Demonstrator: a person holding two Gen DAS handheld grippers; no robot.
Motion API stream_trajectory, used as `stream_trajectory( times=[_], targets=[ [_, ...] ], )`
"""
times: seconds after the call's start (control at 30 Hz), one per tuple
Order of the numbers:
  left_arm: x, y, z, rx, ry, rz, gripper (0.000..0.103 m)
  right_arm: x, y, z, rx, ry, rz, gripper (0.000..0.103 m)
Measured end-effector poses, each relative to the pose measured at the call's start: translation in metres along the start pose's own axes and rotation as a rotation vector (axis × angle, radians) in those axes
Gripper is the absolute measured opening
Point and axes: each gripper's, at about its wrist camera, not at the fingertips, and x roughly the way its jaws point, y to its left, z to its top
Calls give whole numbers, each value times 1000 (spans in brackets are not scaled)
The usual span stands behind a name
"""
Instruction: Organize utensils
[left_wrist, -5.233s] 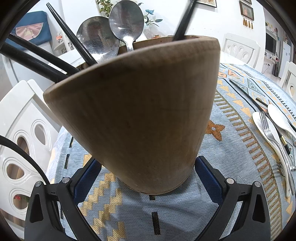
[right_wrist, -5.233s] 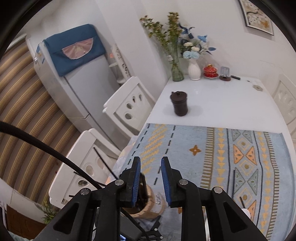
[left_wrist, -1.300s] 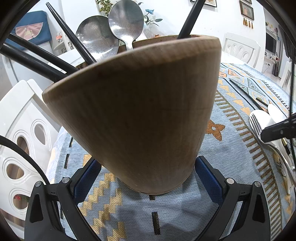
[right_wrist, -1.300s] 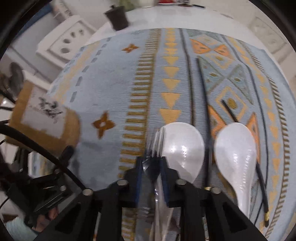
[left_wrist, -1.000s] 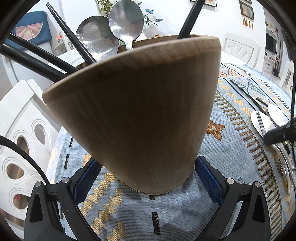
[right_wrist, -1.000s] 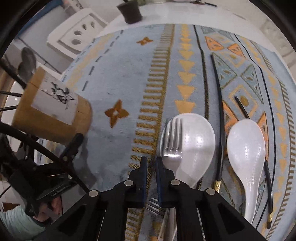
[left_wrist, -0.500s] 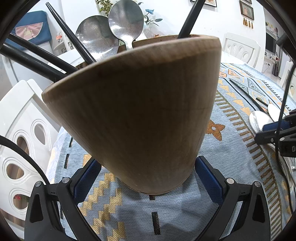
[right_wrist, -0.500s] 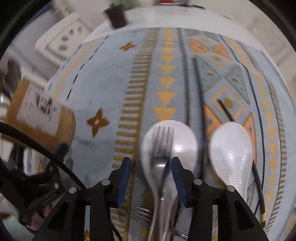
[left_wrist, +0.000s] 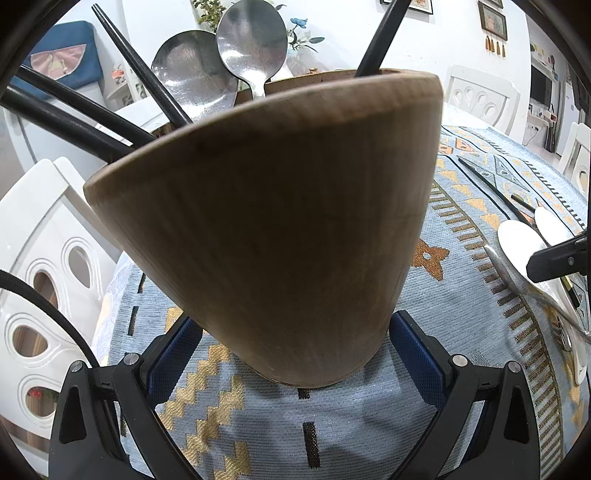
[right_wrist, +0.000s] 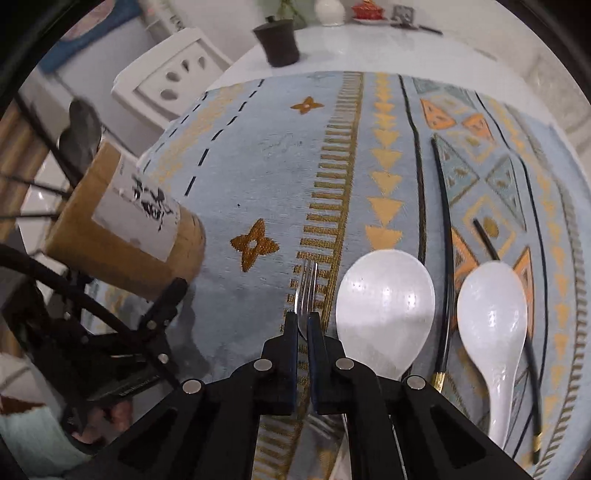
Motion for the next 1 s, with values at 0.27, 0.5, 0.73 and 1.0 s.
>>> stream_trajectory(
  times=[0.27,0.5,0.73,1.0],
  targets=[
    [0,1,0,0,0,1,102,14,3,-6,-16,105,-3,6],
    [0,2,0,0,0,0,102,27,26,-7,-133,122,-80,52],
    [0,1,1,0,0,0,102,44,63,-19,-269,126,-206,25],
    [0,0,1,0,0,-1,102,27,5,-6,81,90,94,6]
  ],
)
